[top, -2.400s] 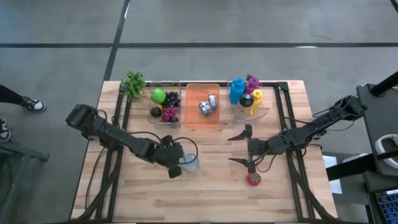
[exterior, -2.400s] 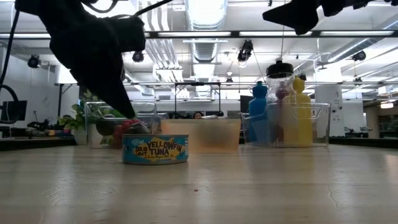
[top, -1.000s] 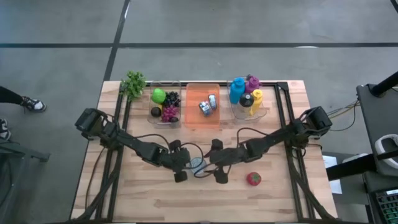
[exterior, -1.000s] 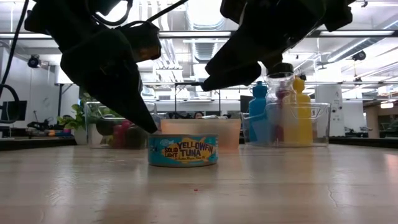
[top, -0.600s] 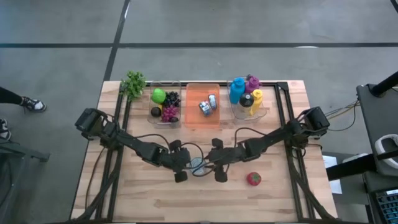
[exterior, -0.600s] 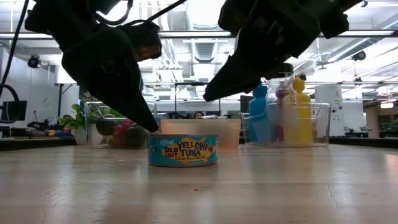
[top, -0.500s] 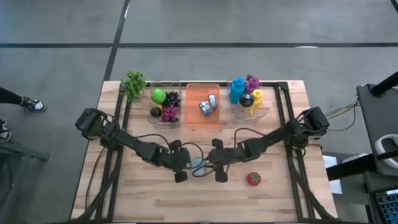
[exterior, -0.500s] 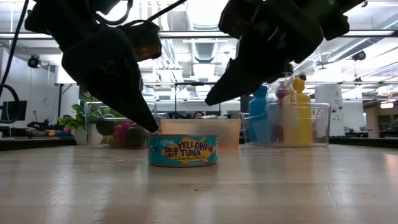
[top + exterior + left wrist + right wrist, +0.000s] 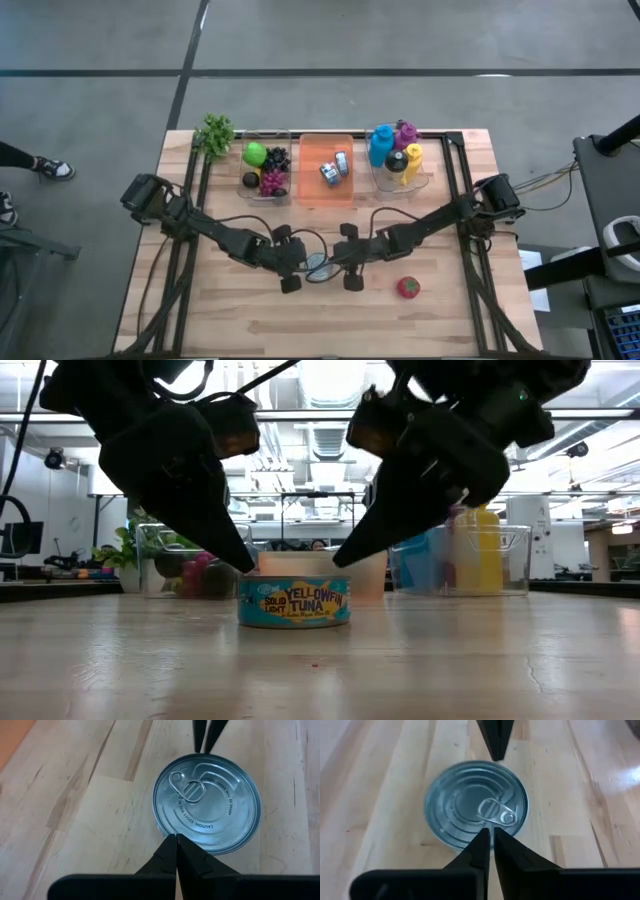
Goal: Pick & Place Food Item
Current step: Put the yellow and blue tuna can into the orange bin
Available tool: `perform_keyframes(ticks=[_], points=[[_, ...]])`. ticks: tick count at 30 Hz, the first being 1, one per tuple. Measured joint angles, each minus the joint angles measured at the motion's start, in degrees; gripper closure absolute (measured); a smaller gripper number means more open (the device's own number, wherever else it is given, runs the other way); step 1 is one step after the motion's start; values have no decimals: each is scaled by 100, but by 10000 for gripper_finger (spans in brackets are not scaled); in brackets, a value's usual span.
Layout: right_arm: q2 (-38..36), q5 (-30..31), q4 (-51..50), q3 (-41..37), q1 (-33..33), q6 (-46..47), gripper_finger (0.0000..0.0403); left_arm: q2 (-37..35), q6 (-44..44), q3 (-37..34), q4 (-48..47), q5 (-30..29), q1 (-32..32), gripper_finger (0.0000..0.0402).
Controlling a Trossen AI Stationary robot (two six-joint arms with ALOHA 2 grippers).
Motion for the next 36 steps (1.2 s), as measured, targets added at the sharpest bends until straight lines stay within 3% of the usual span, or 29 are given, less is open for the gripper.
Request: perform_keyframes(ticks=[22, 36], points=[[179, 10, -18, 10, -160, 282, 394, -1, 12, -1, -15, 0, 0, 398], [175, 17, -108, 11, -163, 298, 394, -230, 138, 144, -508, 0, -7, 398]])
